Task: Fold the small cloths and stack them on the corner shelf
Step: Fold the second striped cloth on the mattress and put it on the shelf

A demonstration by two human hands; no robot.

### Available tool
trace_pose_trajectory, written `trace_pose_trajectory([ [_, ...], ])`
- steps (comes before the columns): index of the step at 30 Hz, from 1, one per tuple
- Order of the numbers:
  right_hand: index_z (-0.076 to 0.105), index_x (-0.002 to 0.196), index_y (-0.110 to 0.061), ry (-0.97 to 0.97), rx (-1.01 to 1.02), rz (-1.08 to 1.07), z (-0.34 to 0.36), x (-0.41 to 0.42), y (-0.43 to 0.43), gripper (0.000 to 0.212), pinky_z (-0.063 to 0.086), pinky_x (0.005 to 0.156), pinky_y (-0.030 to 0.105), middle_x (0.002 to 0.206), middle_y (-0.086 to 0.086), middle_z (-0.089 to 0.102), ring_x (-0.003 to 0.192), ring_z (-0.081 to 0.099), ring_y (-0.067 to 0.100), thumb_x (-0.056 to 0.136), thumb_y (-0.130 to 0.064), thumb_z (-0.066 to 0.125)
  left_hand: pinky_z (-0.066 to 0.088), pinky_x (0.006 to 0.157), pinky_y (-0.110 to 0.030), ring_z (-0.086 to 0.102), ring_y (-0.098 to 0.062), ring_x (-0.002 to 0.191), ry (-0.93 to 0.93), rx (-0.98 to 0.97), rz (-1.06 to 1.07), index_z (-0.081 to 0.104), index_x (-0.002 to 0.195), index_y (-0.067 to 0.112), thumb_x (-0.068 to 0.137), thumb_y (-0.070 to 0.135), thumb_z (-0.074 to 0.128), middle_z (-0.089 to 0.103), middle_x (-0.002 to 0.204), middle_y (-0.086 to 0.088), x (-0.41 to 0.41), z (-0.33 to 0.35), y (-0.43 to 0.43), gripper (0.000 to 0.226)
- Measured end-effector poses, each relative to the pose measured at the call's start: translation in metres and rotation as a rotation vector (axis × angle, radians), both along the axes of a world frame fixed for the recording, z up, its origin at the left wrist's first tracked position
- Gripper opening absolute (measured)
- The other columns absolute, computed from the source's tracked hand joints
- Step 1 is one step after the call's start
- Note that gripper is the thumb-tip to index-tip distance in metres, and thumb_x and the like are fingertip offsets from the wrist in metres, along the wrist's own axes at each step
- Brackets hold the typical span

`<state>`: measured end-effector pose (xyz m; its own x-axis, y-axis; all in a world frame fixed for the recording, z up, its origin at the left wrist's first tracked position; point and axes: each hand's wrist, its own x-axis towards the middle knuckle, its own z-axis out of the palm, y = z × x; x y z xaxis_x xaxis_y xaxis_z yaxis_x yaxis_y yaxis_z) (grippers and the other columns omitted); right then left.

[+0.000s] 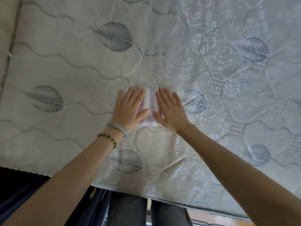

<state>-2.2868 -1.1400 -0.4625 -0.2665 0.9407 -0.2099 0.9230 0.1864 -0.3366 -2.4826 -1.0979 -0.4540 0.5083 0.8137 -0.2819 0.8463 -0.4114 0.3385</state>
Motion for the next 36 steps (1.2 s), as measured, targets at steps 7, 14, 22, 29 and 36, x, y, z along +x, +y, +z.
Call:
trace_pose_trajectory([
  [7, 0.059, 0.104, -0.001, 0.497, -0.219, -0.883, 0.035, 0.002, 0.001, 0.022, 0.045, 0.085, 0.037, 0.104, 0.017, 0.059, 0.094, 0.057, 0.031, 0.086, -0.012, 0.055, 0.035, 0.066, -0.025, 0.051, -0.021, 0.077, -0.300, -0.261, 0.947, 0.067, 0.092, 0.003, 0.091, 0.011, 0.046, 0.066, 0.092, -0.019, 0.002, 0.026, 0.002, 0.022],
  [14, 0.060, 0.096, -0.009, 0.741, -0.521, -1.053, 0.032, -0.017, 0.003, 0.038, 0.052, 0.077, 0.033, 0.088, 0.000, 0.065, 0.082, 0.063, 0.018, 0.074, -0.040, 0.066, 0.026, 0.053, -0.021, 0.045, -0.022, 0.073, -0.286, -0.369, 1.038, 0.051, 0.082, 0.008, 0.094, 0.026, 0.052, 0.050, 0.077, -0.004, 0.029, 0.023, -0.006, 0.021],
  [22, 0.053, 0.071, 0.006, 0.828, -0.534, -0.990, 0.049, -0.013, 0.006, 0.028, 0.033, 0.058, 0.029, 0.063, 0.005, 0.043, 0.062, 0.042, 0.017, 0.075, -0.020, 0.062, 0.046, 0.093, -0.036, 0.055, -0.026, 0.114, -0.499, -0.756, 1.047, 0.049, 0.129, 0.002, 0.094, 0.049, 0.044, 0.057, 0.123, -0.009, 0.030, 0.036, -0.011, 0.059],
  [29, 0.053, 0.087, -0.011, 1.030, -0.487, -0.992, 0.129, -0.001, 0.010, 0.017, 0.036, 0.065, 0.031, 0.079, 0.003, 0.047, 0.072, 0.046, 0.015, 0.078, -0.025, 0.052, 0.051, 0.089, -0.029, 0.065, -0.014, 0.104, -0.948, -1.070, 0.955, 0.060, 0.121, 0.017, 0.095, 0.057, 0.032, 0.070, 0.108, 0.000, 0.028, 0.123, -0.006, 0.055],
  [36, 0.053, 0.091, -0.013, 1.150, -0.340, -0.861, 0.266, 0.019, 0.024, 0.020, 0.037, 0.068, 0.033, 0.084, 0.004, 0.044, 0.075, 0.045, 0.017, 0.078, -0.029, 0.051, 0.056, 0.078, -0.029, 0.067, -0.021, 0.094, -1.172, -1.013, 0.669, 0.057, 0.118, 0.002, 0.079, 0.013, 0.061, 0.069, 0.106, -0.011, 0.042, 0.259, 0.005, 0.040],
])
